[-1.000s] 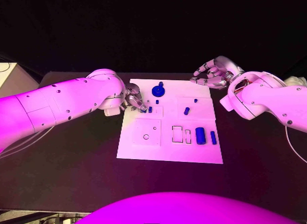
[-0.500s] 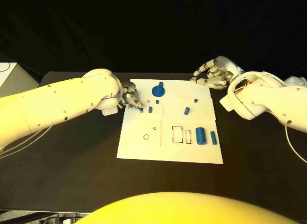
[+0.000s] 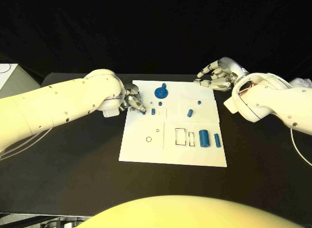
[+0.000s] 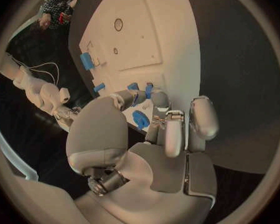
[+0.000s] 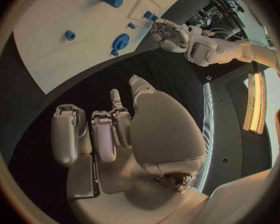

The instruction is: Assemble the parts on the task board

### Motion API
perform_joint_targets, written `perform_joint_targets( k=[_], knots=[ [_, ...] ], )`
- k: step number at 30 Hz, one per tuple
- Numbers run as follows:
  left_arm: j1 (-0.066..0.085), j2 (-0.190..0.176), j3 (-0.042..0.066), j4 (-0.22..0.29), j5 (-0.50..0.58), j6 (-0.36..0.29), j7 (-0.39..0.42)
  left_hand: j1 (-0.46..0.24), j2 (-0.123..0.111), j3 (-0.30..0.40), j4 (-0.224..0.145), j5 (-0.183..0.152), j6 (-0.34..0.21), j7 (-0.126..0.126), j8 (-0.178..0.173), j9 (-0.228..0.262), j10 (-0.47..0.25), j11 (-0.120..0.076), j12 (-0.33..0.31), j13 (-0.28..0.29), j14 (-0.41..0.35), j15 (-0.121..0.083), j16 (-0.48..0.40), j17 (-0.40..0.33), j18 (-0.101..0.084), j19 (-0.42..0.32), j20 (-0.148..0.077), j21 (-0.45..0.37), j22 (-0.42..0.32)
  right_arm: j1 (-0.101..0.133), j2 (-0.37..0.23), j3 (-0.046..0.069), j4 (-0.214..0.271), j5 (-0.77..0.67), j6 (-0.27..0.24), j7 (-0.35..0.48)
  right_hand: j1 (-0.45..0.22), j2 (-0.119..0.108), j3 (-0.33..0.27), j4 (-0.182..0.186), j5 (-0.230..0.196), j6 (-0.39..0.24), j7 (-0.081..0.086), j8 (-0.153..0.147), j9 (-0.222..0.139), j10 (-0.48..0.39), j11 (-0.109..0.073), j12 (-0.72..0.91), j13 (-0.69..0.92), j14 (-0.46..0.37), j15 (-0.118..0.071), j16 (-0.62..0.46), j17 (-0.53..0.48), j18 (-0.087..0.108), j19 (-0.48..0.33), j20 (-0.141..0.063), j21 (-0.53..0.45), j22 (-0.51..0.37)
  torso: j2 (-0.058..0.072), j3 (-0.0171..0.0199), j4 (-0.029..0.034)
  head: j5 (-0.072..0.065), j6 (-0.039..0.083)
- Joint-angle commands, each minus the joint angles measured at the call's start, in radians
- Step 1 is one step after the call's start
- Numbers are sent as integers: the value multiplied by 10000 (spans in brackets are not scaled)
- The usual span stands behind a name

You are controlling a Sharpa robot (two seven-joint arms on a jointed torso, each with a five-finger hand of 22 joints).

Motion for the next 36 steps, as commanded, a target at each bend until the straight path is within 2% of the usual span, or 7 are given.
perform_joint_targets(
  k=[1, 17, 27, 36],
  knots=[
    [2, 10, -3, 3, -82, 522, 6, -54, 5, 2143, -2230, 61, 99, -3, 16, 13, 58, 1, 53, 0, 1056, -48, 64, 2632, -135, 54, 22, 41, -2, -5, -3, 2, -5, -58, 110, 30, -111, -12, 82, -15, -15, -69, -30, 98, 15, -13, -26, 4, 1443, 880, -36, -46, 2018, 82, 346, -30, -38, 1214, 4, 2, -9, 2, 1],
    [2, 59, -7, -31, -80, 500, 34, -53, -9, 2137, -2246, 83, 113, -8, 9, 7, 68, -3, 59, 16, 1056, -48, 64, 2632, -137, 57, 21, 46, 6, -5, -2, 2, -2, -58, 109, 30, -111, -12, 82, -15, -15, -69, -30, 98, 15, -13, -26, 4, 1443, 880, -36, -46, 2018, 82, 346, -30, -38, 1214, 17, -2, -5, 8, 1],
    [0, 206, -70, -124, -80, 493, 27, -53, -10, 2135, -2248, 87, 116, -8, 6, 5, 71, -3, 60, 19, 1056, -48, 64, 2632, -133, 47, 20, 39, -10, -5, 4, 2, -1, -58, 113, 33, -111, -12, 82, -15, -15, -69, -30, 98, 15, -13, -26, 4, 1443, 880, -36, -46, 2018, 82, 346, -30, -38, 1214, 13, 6, -9, 15, 1],
    [-2, 411, -94, -323, -71, 872, -65, -57, -12, 2128, -2249, 98, 126, -8, -2, -1, 77, -3, 60, 25, 1056, -49, 64, 2632, -130, 34, 19, 32, -30, -5, 6, 2, 5, -58, 114, 33, -111, -12, 82, -15, -15, -69, -30, 98, 15, -13, -26, 4, 1443, 880, -36, -46, 2018, 82, 346, -30, -38, 1214, 4, 16, -14, 26, 1]
  ],
)
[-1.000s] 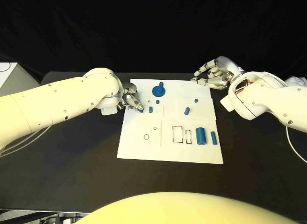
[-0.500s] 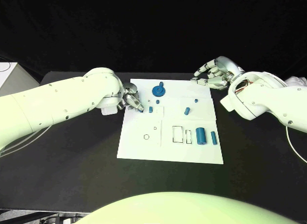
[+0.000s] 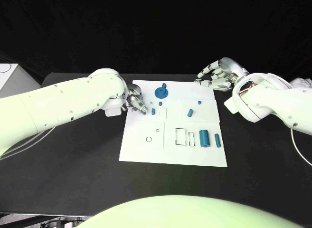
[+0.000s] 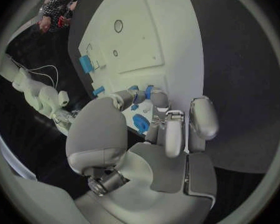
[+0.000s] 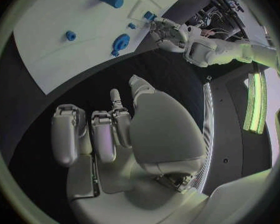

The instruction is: Assemble the parts on the task board

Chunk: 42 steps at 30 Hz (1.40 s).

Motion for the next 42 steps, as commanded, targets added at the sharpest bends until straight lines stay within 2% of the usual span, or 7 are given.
perform_joint_targets(
  k=[1, 13, 18, 22, 28, 38, 42],
  knots=[
    [-40, 113, -29, -50, -6, 536, -49, 46, 91, 2153, -2225, 60, 49, -11, -5, 19, 42, -39, 61, 9, 1056, -50, 64, 2632, -130, 35, 18, 33, -9, -4, 3, 3, 9, -58, 99, 38, -111, -12, 53, 14, -15, -69, -30, 23, 15, -13, -26, 4, 1444, 880, -36, -46, 2022, 82, 346, -30, -38, 1209, -8, 10, 0, 4, 1],
    [-40, 251, -37, -166, 182, 673, -220, 2, 123, 2099, -2178, 47, 39, 6, -51, -1, -11, -23, -24, -112, 1056, -43, 64, 2632, -100, -60, 19, -34, -160, -4, 4, 3, 19, -58, 91, 45, -111, -12, 53, 14, -15, -69, -30, 23, 15, -13, -26, 4, 1444, 880, -36, -46, 2022, 82, 346, -30, -38, 1209, -1, 1, 6, -28, 1],
    [-43, 280, -46, -217, 272, 414, -252, -81, 198, 1663, -2041, -119, -135, 55, -133, 17, -171, 19, -234, -388, 1026, 5, 25, 2542, -62, -217, 57, -173, -378, -4, 0, 3, 21, -58, 84, 52, -111, -12, 53, 14, -15, -69, -30, 23, 15, -13, -26, 4, 1444, 880, -36, -46, 2022, 82, 346, -30, -38, 1209, 6, -7, 8, -42, 1],
    [-43, 254, -49, -244, 310, 118, -245, -335, 249, 567, -1520, -359, -596, 85, -337, 8, -567, 85, -448, -777, 877, 79, -166, 2128, 20, -504, 138, -487, -837, -4, -8, 3, 21, -58, 77, 56, -124, -22, 65, 12, -14, -77, -32, 38, 15, -30, -29, -21, 1424, 876, -38, -58, 2005, 88, 338, -33, -68, 1189, -2, -8, 1, -42, 1],
    [-45, 150, -35, -197, 325, -286, -231, -829, 121, -1022, -324, -400, -745, 269, -718, -300, -1151, 272, -475, -1121, 702, 227, -359, 1725, 111, -792, 284, -879, -1402, -4, -13, 3, 17, -54, 70, 70, -124, -22, 65, 12, -14, -77, -32, 38, 15, -30, -29, -21, 1424, 876, -38, -58, 2005, 88, 338, -33, -68, 1189, 0, -18, 11, -69, 1],
    [-46, -77, 38, -33, 277, -628, -226, -714, -134, -2496, 562, -473, -696, 300, -773, -417, -1238, 308, -330, -1074, 687, 258, -367, 1696, 121, -752, 321, -956, -1453, -5, -18, 2, 8, -47, 67, 87, -124, -22, 65, 12, -14, -77, -32, 38, 15, -30, -29, -21, 1424, 876, -38, -58, 2005, 88, 338, -33, -68, 1189, 7, -22, 10, -94, 1],
    [-46, -144, 55, 46, 306, -770, -215, -520, -180, -2914, 984, -871, -692, 297, -768, -451, -1260, 309, -306, -1093, 682, 258, -371, 1683, 123, -745, 322, -984, -1475, -6, -16, 2, 1, -46, 67, 91, -124, -22, 65, 12, -14, -77, -32, 38, 15, -30, -29, -21, 1424, 876, -38, -58, 2005, 88, 338, -33, -68, 1189, 2, -24, 11, -101, 1]
  ],
)
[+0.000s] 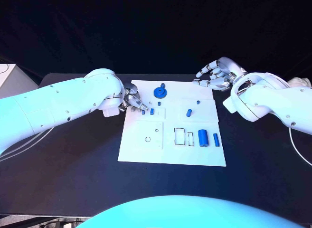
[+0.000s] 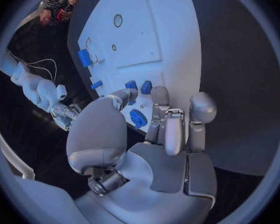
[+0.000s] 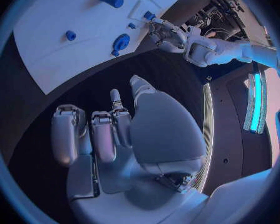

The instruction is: Assemble the parts on the task board

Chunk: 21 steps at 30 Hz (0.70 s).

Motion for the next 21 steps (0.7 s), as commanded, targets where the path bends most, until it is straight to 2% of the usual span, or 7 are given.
perform_joint_targets(
  k=[1, 4, 7, 15, 18, 20, 21],
  knots=[
    [-21, -34, 6, 63, 28, -361, -22, 183, -1, -280, 251, -334, 74, -27, 27, -18, -23, 41, 60, -1, 688, 45, -57, 1689, 122, -4, 22, -44, -10, -6, 0, 2, -3, -49, 66, 81, -84, 18, 65, 12, -14, -40, 4, 38, 15, -30, -29, -21, 1425, 876, -38, -58, 2008, 88, 338, -34, -68, 1195, -2, 1, 2, -6, 1],
    [-21, -76, 24, 117, 117, -528, -6, 274, -18, -445, 447, -554, 76, -24, 30, -33, -19, 44, 77, 1, 689, 48, -56, 1689, 122, 4, 23, -47, -8, -9, 2, 2, -7, -48, 65, 83, -84, 18, 65, 12, -14, -40, 4, 38, 15, -30, -29, -21, 1425, 876, -38, -58, 2008, 88, 338, -34, -68, 1195, 1, -5, 4, -17, 1],
    [-22, -141, 60, 175, 174, -647, 3, 362, 48, -797, 621, -1103, 81, -26, 37, -68, -13, 46, 111, 4, 692, 49, -52, 1693, 121, 19, 26, -52, -3, -14, 3, 2, -11, -47, 66, 85, -84, 18, 65, 12, -14, -40, 4, 38, 15, -30, -29, -21, 1425, 876, -38, -58, 2008, 88, 338, -34, -68, 1195, -5, 1, 0, -16, 1],
    [-22, -362, 204, 393, 438, -1347, 498, 383, 101, -1066, 629, -1423, 73, -28, 38, -96, -27, 46, 119, -24, 676, 50, -70, 1652, 133, -8, 26, -85, -58, -21, -7, 2, -11, -42, 50, 93, -96, 11, 71, 13, -9, -57, 6, 40, 12, -34, -28, -26, 1421, 872, -39, -68, 1993, 90, 335, -35, -79, 1188, -5, 7, 5, -23, 1],
    [-21, -464, 256, 507, 958, -1817, 1298, 607, 229, -1184, 616, -1424, -167, 64, -31, -147, -346, 120, -22, -303, 497, 117, -254, 1262, 227, -359, 69, -388, -588, -22, -10, 2, -18, -39, 43, 101, -96, 11, 71, 13, -9, -57, 6, 40, 12, -34, -28, -26, 1421, 872, -39, -68, 1993, 90, 335, -35, -79, 1188, -10, 9, 3, -28, 1],
    [-21, -524, 278, 588, 1338, -2152, 1981, 1085, 295, -1192, 596, -1382, -637, 232, -145, -245, -929, 297, -165, -360, -91, 271, -790, 232, 512, -1479, 201, -1376, -2202, -23, -14, 2, -23, -36, 37, 106, -96, 11, 71, 13, -9, -57, 6, 40, 12, -34, -28, -26, 1421, 872, -39, -68, 1993, 90, 335, -35, -79, 1188, -13, 15, 3, -32, 1],
    [-21, -551, 284, 625, 1484, -2308, 2312, 1316, 256, -1210, 591, -1384, -799, 306, -168, -286, -1104, 356, -165, -367, -224, 320, -882, 53, 555, -1635, 245, -1536, -2396, -23, -17, 2, -24, -35, 32, 109, -96, 11, 71, 13, -9, -57, 6, 40, 12, -34, -28, -26, 1421, 872, -39, -68, 1993, 90, 335, -35, -79, 1188, -8, 17, 4, -45, 1]
  ],
)
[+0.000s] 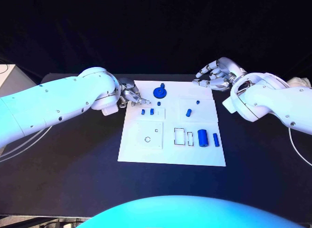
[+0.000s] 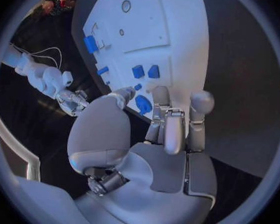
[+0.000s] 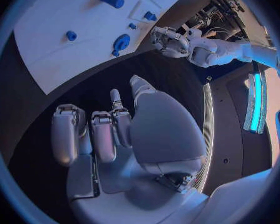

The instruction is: Assemble the parts on the task board

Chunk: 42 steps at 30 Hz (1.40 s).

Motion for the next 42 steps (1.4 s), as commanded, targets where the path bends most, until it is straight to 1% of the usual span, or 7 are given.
perform_joint_targets(
  k=[1, 7, 11, 20, 34, 39, 42],
  knots=[
    [1, -55, 24, 141, 1069, -1163, 1955, 671, -39, -19, -24, 41, -496, 260, -140, -150, -612, 237, -117, -72, -451, 208, -427, -363, 226, -743, 155, -710, -1026, -7, -14, 3, -10, -37, 28, 103, -96, 10, 71, 13, -10, -57, 6, 40, 12, -34, -27, -26, 1421, 872, -39, -69, 1994, 90, 336, -35, -18, 1190, 4, 5, 4, -41, 1],
    [-44, 20, -23, 165, 863, -2090, 3590, 3176, -102, 1296, -790, 26, -964, 761, -748, -1069, -2365, 805, -1722, -1175, -4396, 680, -3571, -5088, 323, -1943, 555, -2286, -2239, -7, -31, 3, -32, -5, -29, 158, -102, 11, 75, 14, -8, -62, 6, 43, 12, -38, -27, -33, 1416, 870, -38, -73, 1988, 94, 330, -35, -33, 1179, -1, -5, 24, -83, 1],
    [-96, 197, -155, 13, 16, -2657, 4417, 3511, -329, 1705, -1270, -46, -1205, 850, -1210, -1784, -2568, 891, -2578, -1946, -4572, 801, -3751, -5532, 348, -1844, 649, -2061, -2101, -7, -28, 3, -53, 27, -75, 251, -99, 12, 77, 12, -6, -63, 6, 43, 12, -44, -27, -40, 1411, 869, -38, -75, 1985, 95, 328, -35, -40, 1174, 8, -10, 10, -78, 26],
    [-230, 782, -369, -591, -2078, -3215, 5299, 3416, -512, 1669, -1497, -97, -974, 778, -1364, -2266, -2942, 961, -2928, -2305, -4692, 846, -3641, -5718, 345, -2029, 719, -1878, -1945, -7, 9, 3, -85, 43, -176, 375, -55, 8, 112, -7, 29, -81, 8, 50, 9, -163, -28, -193, 1293, 814, -40, -207, 1788, 172, 205, -36, -356, 932, 32, 1, -33, -100, 138],
    [-328, 1461, -449, -1339, -3440, -2293, 4607, 3124, -603, 1476, -1642, -504, -364, 551, -1843, -3096, -2998, 1010, -3175, -2776, -4458, 912, -2850, -5992, 357, -2007, 812, -1481, -1688, -7, 66, 3, -113, 230, -377, 631, 14, -78, 310, -1, 80, -201, 14, 124, 2, -887, -34, -1200, 513, 551, -59, -870, 968, 462, -310, -50, -1769, -106, 15, 18, -13, -172, 147],
    [-332, 1547, -453, -1393, -3685, -1879, 4333, 3044, -602, 1291, -1635, -1048, -244, 511, -2006, -3299, -3021, 1011, -3180, -2888, -4506, 924, -2627, -6141, 355, -2038, 838, -1460, -1670, -6, 79, 2, -130, 479, -677, 992, 55, -203, 644, 11, 108, -395, 20, 252, 14, -2664, -37, -3923, -1690, -220, -65, -3012, -1173, 1094, -1495, -75, -5526, -2874, 5, 8, -11, -179, 148],
    [-332, 1580, -454, -1410, -3766, -1667, 4219, 3036, -594, 1270, -1629, -1089, -211, 508, -2016, -3318, -3019, 1012, -3180, -2901, -4517, 924, -2604, -6160, 353, -2044, 843, -1461, -1670, -6, 100, 2, -144, 622, -1021, 1242, 217, -306, 1061, 5, 154, -537, 84, 352, 38, -4239, 5, -6737, -4097, -1388, -32, -6293, -3889, 1455, -2332, -19, -8657, -5233, 2, 7, -9, -193, 150]
  ],
)
